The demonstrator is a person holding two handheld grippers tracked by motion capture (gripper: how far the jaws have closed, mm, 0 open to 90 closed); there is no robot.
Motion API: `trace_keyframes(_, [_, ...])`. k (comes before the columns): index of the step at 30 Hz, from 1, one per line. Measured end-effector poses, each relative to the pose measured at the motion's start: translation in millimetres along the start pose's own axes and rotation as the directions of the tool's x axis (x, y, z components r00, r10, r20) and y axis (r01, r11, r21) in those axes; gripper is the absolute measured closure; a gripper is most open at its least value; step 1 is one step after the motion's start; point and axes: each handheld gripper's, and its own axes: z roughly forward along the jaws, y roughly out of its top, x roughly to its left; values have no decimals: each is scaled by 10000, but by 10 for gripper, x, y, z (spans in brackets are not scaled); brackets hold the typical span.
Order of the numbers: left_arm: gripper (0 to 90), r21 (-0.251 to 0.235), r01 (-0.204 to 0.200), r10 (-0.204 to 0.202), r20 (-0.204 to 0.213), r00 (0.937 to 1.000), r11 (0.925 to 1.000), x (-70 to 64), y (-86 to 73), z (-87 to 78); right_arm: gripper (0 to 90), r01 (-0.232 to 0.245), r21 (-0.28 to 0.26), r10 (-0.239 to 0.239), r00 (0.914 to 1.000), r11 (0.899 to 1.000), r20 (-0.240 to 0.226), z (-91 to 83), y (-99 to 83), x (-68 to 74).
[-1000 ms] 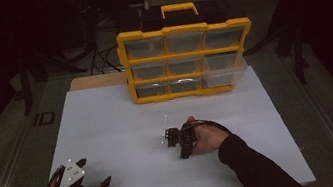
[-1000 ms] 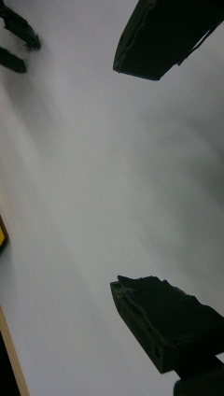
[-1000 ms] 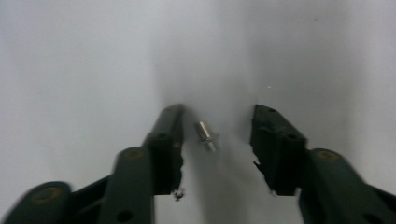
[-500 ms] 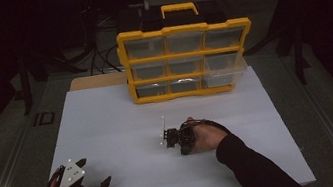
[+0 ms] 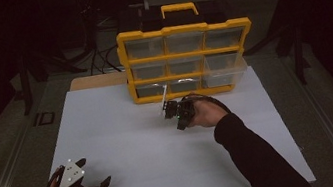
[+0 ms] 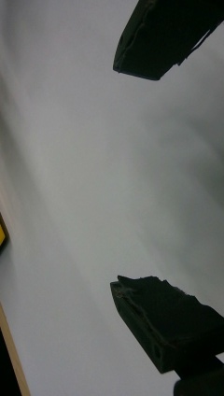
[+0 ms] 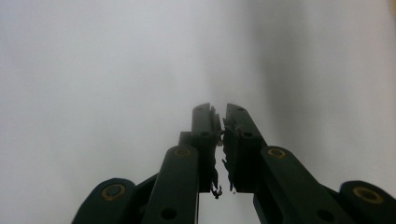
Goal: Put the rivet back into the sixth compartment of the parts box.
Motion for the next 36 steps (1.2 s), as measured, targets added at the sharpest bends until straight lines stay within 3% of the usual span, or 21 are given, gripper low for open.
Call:
trace_keyframes(7, [3,0,1,-1,5,10000,10000,1,0,-1,826,-670,-361,680,9973,9971,291,-281,12,-262])
trace_keyframes(16, [3,-8,5,-5,-3,10000,10000,4,0,-4,826,-1467,-1211,1548,9860,9817,611,-744,-12,-620])
trace_keyframes(18, [3,-29,8,-8,-10,10000,10000,3,0,-4,826,-1798,-1425,1921,9783,9733,773,-882,-18,-703])
trace_keyframes(27, [3,-60,55,-55,-6,10000,10000,10,-2,-2,827,-2300,-2147,2567,9607,9492,1059,-1157,-73,-905])
trace_keyframes(33, [3,-54,69,-69,-12,10000,10000,11,-2,0,827,-2773,-2462,3155,9398,9287,1316,-1308,-142,-1008])
trace_keyframes(36, [3,-39,64,-64,-11,10000,10000,11,-4,1,827,-2926,-2361,3331,9301,9266,1549,-1357,-181,-1036])
